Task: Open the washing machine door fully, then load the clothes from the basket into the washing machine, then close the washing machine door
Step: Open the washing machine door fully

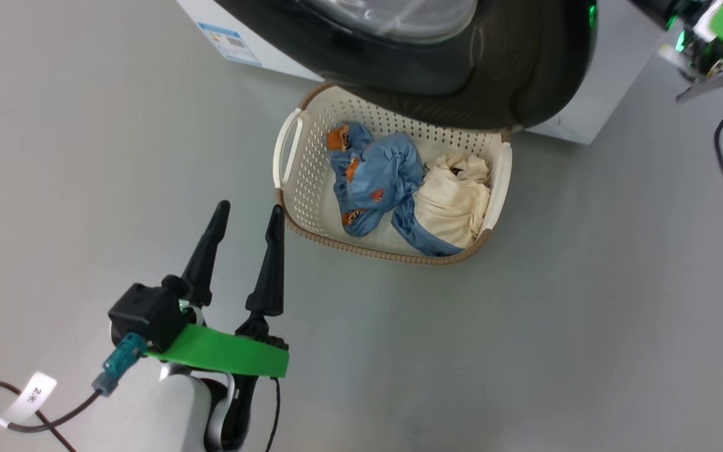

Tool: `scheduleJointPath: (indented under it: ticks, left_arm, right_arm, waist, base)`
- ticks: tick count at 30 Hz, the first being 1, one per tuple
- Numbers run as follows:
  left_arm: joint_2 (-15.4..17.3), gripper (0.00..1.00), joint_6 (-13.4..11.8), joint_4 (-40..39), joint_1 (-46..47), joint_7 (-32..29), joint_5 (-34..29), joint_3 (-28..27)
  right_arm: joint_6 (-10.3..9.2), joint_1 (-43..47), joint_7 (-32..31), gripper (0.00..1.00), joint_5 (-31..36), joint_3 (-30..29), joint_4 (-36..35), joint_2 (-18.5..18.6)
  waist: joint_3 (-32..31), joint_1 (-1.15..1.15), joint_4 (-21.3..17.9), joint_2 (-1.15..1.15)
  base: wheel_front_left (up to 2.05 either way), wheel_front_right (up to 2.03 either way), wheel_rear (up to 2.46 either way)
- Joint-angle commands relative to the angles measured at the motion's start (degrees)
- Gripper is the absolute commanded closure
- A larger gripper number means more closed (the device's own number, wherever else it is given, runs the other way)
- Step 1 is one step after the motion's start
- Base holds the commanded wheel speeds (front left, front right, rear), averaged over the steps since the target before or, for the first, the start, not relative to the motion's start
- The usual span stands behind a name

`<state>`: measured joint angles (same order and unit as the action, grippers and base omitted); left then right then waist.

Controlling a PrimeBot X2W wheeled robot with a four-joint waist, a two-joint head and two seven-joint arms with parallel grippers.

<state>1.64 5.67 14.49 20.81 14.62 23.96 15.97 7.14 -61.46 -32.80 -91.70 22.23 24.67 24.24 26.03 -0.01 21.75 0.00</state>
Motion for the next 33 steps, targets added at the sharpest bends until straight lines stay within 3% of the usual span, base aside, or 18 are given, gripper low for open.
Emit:
scheduleJointPath:
  ticks: [1,17,33]
  left_arm:
    - [1.2,0.00,0.0,-0.6,-1.5,0.4,-1.0,-2.3]
    - [1.2,0.00,1.0,0.2,-5.1,0.4,-4.9,-4.3]
    - [1.2,0.00,1.5,0.2,-8.2,0.4,-5.6,-4.0]
  right_arm:
    - [0.35,2.1,-0.8,1.00,0.4,0.9,-2.2,-1.8]
    - [0.35,9.4,-3.4,1.00,0.2,3.6,-5.0,-5.4]
    - [0.35,15.9,-7.4,1.00,-0.4,5.8,-9.1,-8.7]
  waist:
    - [-1.1,0.01,-0.3,0.00]
    - [-6.5,0.01,-1.3,0.00]
    - [-10.2,0.01,0.6,0.00]
  base:
    - [0.00,0.00,0.00]
    - [0.00,0.00,0.00]
    - [0.00,0.00,0.00]
